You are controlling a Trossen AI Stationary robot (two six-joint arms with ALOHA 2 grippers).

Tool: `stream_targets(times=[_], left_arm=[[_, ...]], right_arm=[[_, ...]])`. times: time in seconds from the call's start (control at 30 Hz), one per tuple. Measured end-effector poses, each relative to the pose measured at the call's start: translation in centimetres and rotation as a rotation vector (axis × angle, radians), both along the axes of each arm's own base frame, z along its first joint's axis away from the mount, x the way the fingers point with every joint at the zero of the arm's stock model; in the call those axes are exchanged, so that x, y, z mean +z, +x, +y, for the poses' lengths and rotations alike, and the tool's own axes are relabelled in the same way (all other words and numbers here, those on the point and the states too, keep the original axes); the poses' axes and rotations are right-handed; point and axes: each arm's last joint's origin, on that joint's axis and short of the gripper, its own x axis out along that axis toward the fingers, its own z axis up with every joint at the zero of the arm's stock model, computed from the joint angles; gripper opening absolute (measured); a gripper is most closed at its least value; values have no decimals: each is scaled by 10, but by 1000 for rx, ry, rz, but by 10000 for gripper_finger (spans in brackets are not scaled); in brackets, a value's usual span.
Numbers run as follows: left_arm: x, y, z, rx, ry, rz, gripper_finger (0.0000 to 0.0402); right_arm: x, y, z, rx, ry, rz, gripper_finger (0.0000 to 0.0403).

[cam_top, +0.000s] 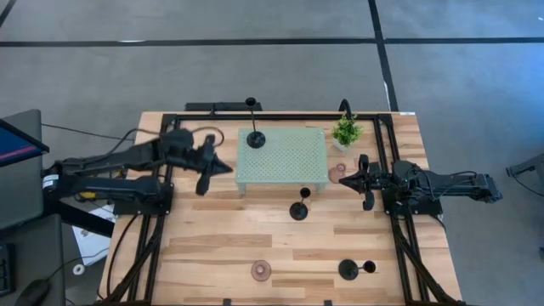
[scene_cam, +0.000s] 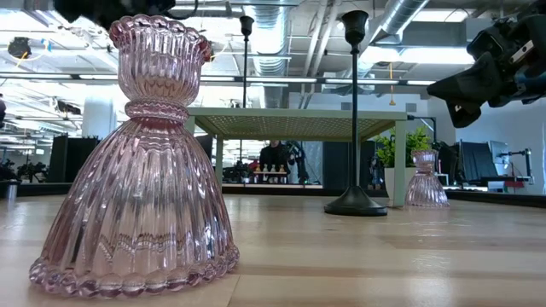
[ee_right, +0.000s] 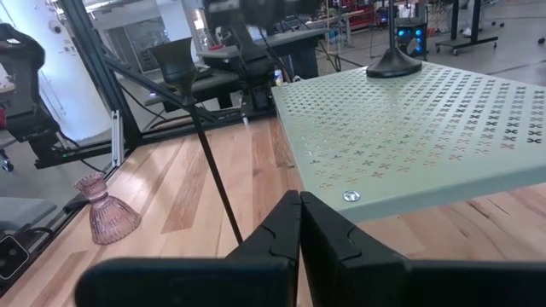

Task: Pick & Place candle stick holders
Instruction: Put the right black candle holder on the shelf

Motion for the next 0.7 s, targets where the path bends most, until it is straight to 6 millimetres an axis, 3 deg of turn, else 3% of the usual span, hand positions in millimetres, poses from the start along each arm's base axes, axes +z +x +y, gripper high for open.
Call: stream_targets(times=[0.4, 0.7], left_arm=[[-57, -14, -35, -246, 61, -102, 9], [-71, -11, -38, -273, 57, -82, 10]], right_arm=[[0, 0, 0, 0, 0, 0, 0], [0, 0, 0, 0, 0, -2, 0]])
